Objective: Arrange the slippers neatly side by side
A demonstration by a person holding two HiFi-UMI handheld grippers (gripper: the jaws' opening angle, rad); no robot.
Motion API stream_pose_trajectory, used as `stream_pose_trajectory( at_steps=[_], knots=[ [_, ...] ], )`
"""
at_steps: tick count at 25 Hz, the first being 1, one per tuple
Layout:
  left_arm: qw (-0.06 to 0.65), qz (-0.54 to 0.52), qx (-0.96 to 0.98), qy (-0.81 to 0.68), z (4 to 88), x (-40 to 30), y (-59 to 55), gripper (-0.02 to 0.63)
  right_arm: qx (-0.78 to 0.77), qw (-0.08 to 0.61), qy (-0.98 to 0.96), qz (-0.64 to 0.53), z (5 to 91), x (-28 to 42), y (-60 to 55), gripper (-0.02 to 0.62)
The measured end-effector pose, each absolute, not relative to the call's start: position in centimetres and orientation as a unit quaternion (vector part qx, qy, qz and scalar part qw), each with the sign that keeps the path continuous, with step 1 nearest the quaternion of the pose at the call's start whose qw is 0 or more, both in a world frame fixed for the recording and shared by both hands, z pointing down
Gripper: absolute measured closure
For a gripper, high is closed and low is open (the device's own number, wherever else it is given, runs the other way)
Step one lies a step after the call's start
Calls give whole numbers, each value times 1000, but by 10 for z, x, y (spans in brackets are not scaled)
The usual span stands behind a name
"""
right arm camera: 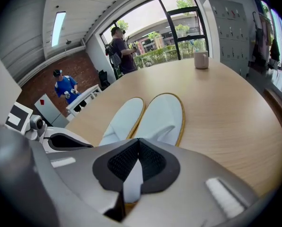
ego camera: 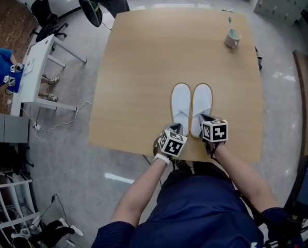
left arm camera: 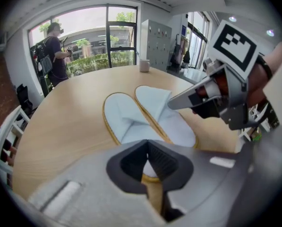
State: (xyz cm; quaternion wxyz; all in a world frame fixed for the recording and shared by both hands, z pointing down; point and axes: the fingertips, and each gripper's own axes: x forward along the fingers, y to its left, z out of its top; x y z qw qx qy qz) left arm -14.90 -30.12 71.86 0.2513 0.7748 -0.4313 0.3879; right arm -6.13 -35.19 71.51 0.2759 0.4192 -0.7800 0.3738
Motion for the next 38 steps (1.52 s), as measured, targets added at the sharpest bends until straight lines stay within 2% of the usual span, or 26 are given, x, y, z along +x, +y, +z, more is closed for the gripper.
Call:
stream_pose_trajectory(
  at_steps=[5, 11, 16, 22, 31, 38],
  knots=[
    [263, 320, 797, -439, 673, -141, -288, 600, 378, 231, -808, 387, 678, -60, -339, 589],
    [241, 278, 823, -433, 633, -143, -270, 600, 345, 174, -830, 402, 638, -42, -309, 591],
    [251, 228, 818, -465, 592, -168, -255, 601, 347, 102, -865, 347, 577, -33, -309, 591],
    [257, 204, 803, -498, 577, -189, -246, 601, 342, 86, -891, 284, 543, -35, -310, 589],
    [244, 173, 816, -494, 549, -159, -252, 601, 332, 95, -908, 236, 525, -42, -305, 589],
    [255, 177, 812, -495, 554, -162, -246, 601, 336, 93, -911, 222, 519, -40, -307, 589]
  ],
)
